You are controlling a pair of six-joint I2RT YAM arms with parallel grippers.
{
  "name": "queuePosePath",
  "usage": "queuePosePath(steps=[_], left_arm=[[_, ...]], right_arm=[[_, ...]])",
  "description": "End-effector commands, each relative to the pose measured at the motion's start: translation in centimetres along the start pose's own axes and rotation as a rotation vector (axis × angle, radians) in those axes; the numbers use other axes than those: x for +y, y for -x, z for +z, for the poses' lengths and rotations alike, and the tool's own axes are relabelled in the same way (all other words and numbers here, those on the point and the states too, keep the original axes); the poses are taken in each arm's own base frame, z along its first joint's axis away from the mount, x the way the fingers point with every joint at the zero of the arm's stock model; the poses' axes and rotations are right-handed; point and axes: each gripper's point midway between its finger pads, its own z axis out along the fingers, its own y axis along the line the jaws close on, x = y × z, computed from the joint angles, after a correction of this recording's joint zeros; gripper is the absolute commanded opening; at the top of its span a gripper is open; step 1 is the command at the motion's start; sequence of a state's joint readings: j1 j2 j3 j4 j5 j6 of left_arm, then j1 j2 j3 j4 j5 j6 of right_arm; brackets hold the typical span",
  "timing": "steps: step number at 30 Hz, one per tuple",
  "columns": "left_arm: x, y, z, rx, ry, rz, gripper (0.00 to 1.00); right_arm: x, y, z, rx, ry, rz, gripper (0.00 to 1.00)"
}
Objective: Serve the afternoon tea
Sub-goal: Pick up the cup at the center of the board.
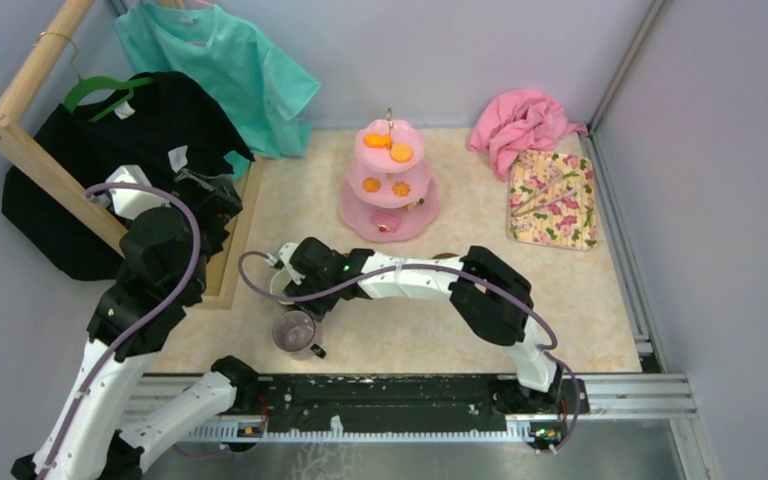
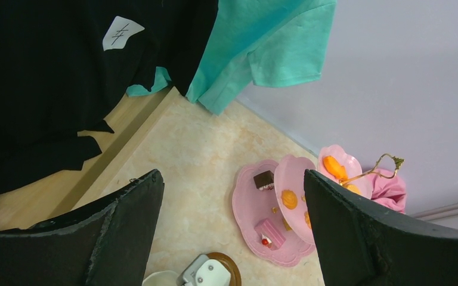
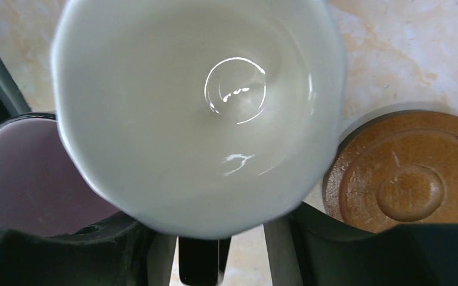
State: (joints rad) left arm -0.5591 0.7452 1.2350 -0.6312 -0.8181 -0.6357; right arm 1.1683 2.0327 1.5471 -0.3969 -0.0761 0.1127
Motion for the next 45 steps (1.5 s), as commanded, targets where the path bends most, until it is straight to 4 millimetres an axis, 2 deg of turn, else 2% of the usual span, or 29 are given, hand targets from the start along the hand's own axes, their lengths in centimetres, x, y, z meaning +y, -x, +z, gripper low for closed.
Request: queuePosePath(steps=[1,3,9,14,19,26,38,45], left_arm=[[-0.8,1.1,-0.3,-0.011,-0.034,-0.013,0.92],[-1.0,1.1,-0.3,-0.007,-0.040,-0.011,0.92],[-1.0,1.3,-0.5,-0.010,-0.052,-0.005,0.93],[-0.9,1.4,-0.7,-0.015,-0.055,-0.002,0.94],[-0.8,1.4,-0.7,-0.017,-0.059,-0.001,0.94],[-0.8,1.1,-0.7,-0.013,-0.065,0.000,0.95],[-0.9,0.9,-0.9,0.000,-0.077,-0.002,0.95],[-1.0,0.2,-1.0,0.026,-0.095,0.005,0.96]], right_arm=[[1.2,2.8,0.4,-0.086,0.010,0.009,0.49],[1.3,2.6,0.8,-0.086,0.008,0.017,0.45],[1.1,2.9,1.0,-0.093,-0.031,0.030,0.21],[0.8,3.4,0.5,-0.095,-0.070,0.034,0.08],[0.6,3.9,-0.3,-0.101,-0.118,0.034,0.00],[-0.8,4.7,-1.7,-0.129,-0.243,0.058,0.00],[-2.5,7.2,-5.0,-0.211,-0.380,0.149,0.00],[-3.4,7.6,-6.2,-0.262,-0.455,0.233,0.00]])
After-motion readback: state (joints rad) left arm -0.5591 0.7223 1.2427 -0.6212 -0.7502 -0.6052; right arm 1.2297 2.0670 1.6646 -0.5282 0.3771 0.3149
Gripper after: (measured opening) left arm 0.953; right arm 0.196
